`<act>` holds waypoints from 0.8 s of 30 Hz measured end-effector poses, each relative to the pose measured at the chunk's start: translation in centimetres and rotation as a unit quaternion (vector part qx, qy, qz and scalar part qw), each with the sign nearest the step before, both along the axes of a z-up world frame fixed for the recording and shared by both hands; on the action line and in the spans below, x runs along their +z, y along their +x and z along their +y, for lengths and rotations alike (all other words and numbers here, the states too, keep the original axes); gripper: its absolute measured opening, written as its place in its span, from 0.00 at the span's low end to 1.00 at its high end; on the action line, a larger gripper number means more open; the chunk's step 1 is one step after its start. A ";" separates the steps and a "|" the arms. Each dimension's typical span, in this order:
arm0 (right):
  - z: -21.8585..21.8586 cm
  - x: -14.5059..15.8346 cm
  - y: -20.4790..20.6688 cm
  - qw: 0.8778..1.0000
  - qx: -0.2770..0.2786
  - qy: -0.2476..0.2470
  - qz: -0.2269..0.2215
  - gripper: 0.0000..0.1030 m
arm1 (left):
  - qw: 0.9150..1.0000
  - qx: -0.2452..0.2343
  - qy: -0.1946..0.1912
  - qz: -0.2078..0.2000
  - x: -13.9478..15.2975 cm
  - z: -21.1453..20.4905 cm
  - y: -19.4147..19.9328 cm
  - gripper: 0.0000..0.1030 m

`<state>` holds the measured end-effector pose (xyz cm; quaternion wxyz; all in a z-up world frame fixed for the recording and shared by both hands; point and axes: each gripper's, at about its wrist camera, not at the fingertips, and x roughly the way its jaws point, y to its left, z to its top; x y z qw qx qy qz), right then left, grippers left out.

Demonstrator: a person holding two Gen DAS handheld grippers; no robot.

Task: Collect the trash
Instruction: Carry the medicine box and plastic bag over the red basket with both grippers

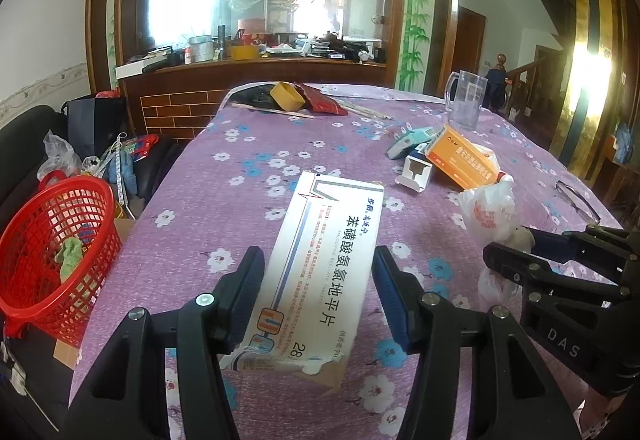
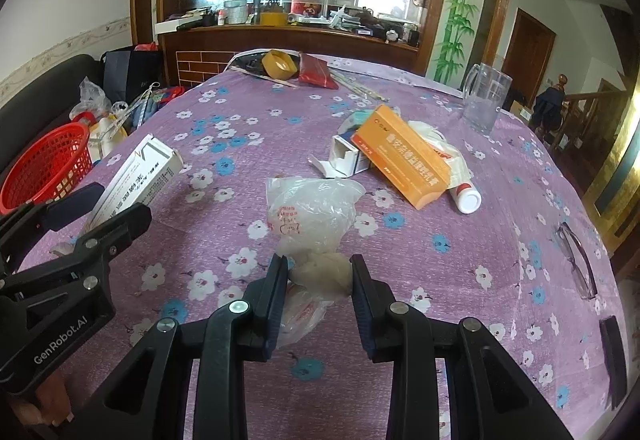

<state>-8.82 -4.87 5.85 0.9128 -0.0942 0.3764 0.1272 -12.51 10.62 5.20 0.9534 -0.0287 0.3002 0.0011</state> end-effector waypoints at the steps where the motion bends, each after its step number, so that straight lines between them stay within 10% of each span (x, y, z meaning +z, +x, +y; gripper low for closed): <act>1: 0.2 0.0 -0.1 1.000 0.001 -0.002 0.000 0.33 | 1.000 0.001 -0.001 0.000 0.0 0.2 -0.1 0.53; 24: 5.8 2.9 2.2 0.992 0.091 0.068 0.056 0.33 | 0.992 0.113 -0.026 -0.040 4.1 10.4 -2.9 0.53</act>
